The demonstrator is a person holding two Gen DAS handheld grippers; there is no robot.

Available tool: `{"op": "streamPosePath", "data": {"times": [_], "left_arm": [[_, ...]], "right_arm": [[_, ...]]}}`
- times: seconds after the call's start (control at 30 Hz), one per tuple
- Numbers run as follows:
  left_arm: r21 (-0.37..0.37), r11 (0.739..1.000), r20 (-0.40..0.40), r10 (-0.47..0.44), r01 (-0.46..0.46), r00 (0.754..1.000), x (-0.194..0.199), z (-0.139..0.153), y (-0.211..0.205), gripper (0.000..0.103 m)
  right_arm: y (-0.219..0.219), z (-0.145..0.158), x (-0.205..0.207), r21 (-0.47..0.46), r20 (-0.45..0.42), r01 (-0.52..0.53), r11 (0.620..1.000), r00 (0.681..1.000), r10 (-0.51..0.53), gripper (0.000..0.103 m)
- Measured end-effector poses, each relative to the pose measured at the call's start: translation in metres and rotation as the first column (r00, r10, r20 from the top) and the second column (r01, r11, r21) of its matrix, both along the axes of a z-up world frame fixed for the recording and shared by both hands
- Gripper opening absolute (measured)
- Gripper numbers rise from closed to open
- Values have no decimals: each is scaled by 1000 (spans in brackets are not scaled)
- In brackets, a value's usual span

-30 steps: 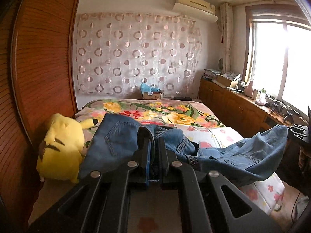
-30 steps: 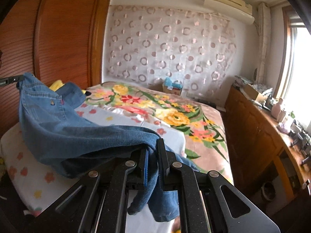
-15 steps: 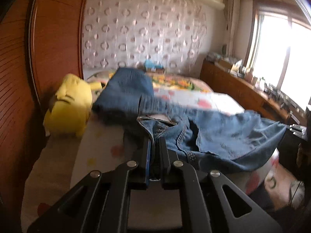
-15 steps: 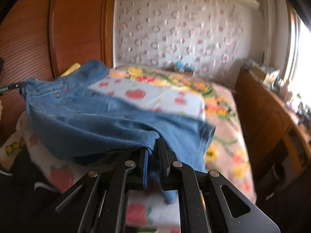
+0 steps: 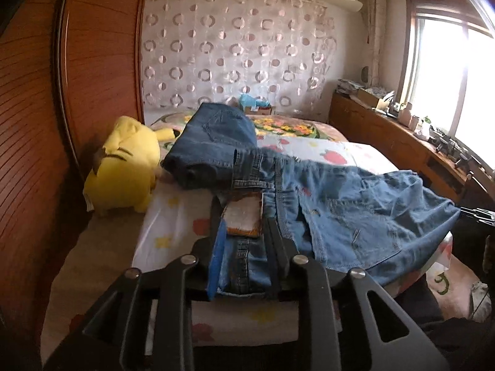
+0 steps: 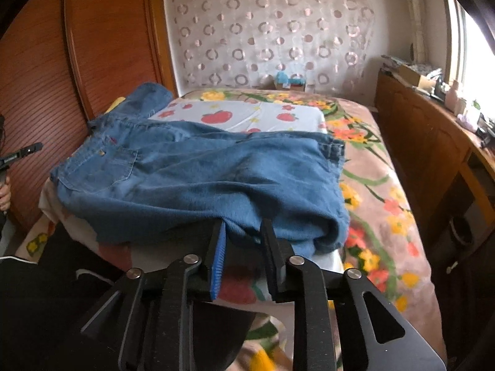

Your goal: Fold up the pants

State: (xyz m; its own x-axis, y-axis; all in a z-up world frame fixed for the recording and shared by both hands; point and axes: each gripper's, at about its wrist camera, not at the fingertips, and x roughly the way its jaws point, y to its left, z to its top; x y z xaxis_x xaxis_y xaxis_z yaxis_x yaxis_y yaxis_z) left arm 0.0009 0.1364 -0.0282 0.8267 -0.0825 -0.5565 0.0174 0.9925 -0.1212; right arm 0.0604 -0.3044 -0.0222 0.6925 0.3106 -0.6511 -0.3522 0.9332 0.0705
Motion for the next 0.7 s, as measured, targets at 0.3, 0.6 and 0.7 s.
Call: {"op": "streamPosePath", "data": {"times": [0.3, 0.6, 0.7], "left_arm": [[-11, 998, 6, -57, 57, 998, 16, 0, -24, 32], [-15, 985, -50, -173, 172, 984, 51, -19, -83, 36], [-15, 979, -73, -202, 202, 977, 63, -26, -99, 36]], "right_arm": [[-9, 11, 0, 33, 44, 68, 997, 997, -70, 41], [-20, -3, 13, 68, 22, 135, 989, 990, -137, 47], [-26, -11, 18, 75, -4, 161, 984, 987, -162, 47]]}}
